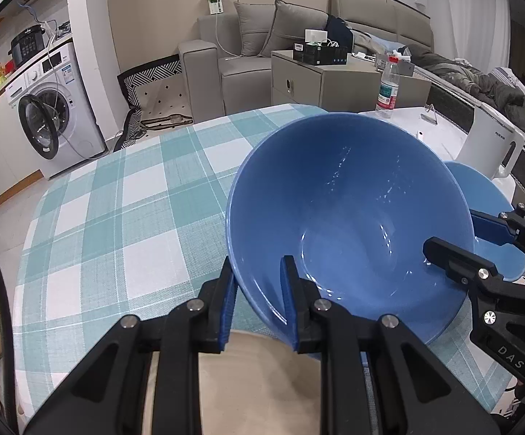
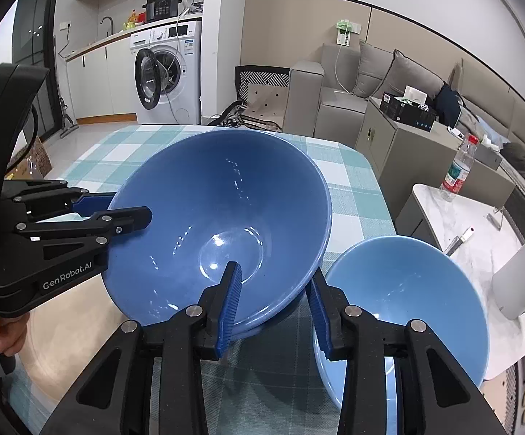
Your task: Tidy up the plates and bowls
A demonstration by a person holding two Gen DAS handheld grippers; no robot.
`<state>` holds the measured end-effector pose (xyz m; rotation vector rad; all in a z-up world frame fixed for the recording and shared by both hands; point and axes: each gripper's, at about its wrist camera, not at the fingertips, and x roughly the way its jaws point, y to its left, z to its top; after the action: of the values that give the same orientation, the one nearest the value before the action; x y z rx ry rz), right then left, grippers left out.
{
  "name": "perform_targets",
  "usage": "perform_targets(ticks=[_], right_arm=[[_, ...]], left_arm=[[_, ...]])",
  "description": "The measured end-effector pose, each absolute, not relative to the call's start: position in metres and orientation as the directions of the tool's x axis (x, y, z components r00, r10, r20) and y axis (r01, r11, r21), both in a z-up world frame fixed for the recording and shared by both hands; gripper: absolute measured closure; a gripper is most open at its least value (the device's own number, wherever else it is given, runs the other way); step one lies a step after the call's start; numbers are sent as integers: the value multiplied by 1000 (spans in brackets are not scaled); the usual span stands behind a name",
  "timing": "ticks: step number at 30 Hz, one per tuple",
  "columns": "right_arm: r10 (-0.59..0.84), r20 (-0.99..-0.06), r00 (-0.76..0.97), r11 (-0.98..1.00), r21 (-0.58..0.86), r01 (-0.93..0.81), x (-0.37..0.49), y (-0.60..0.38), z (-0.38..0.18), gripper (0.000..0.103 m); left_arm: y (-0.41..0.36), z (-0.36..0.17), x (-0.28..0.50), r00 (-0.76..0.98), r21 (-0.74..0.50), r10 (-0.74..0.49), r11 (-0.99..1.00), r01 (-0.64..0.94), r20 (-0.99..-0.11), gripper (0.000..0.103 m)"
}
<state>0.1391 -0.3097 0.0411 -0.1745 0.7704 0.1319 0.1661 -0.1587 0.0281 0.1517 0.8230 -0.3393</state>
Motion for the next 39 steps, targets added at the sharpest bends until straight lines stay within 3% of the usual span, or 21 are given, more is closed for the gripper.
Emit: perform_targets(ticks=[10,19,22,24,26,33,34,36,39], right_arm=[[50,-703,709,975,-120,-188,139,-309,39,65],[42,-685,727,972,-140,-187,137,-312,40,54],[52,-680,731,969,-142,-200,135,-311,42,51],[59,-673,737,970,-134,-201,133,-311,44,44],[73,-667,742,973,-114,-198,131,-313,46,30],[123,-629,768,984,-26,-179,118,-326,66,6],[127,-621,773,984,-17,-175,116,-327,69,3],[135,-607,783,986,6,-166,111,-330,75,1],[148,-602,785,987,36,-158,104,-334,82,1]], left_arm=[[-158,24,167,620,-3,-236,935,354,-748,78],[-156,24,165,612,-13,-246,933,359,-752,74],[-156,27,163,616,-18,-253,932,362,-746,65],[-156,29,162,619,-14,-252,932,363,-744,63],[-155,31,160,617,-22,-258,932,363,-743,57],[-150,43,152,616,-54,-283,930,362,-735,46],[-150,45,151,617,-54,-284,930,364,-734,43],[-150,49,146,625,-58,-291,929,366,-725,21],[-149,55,141,636,-75,-312,926,371,-706,11]])
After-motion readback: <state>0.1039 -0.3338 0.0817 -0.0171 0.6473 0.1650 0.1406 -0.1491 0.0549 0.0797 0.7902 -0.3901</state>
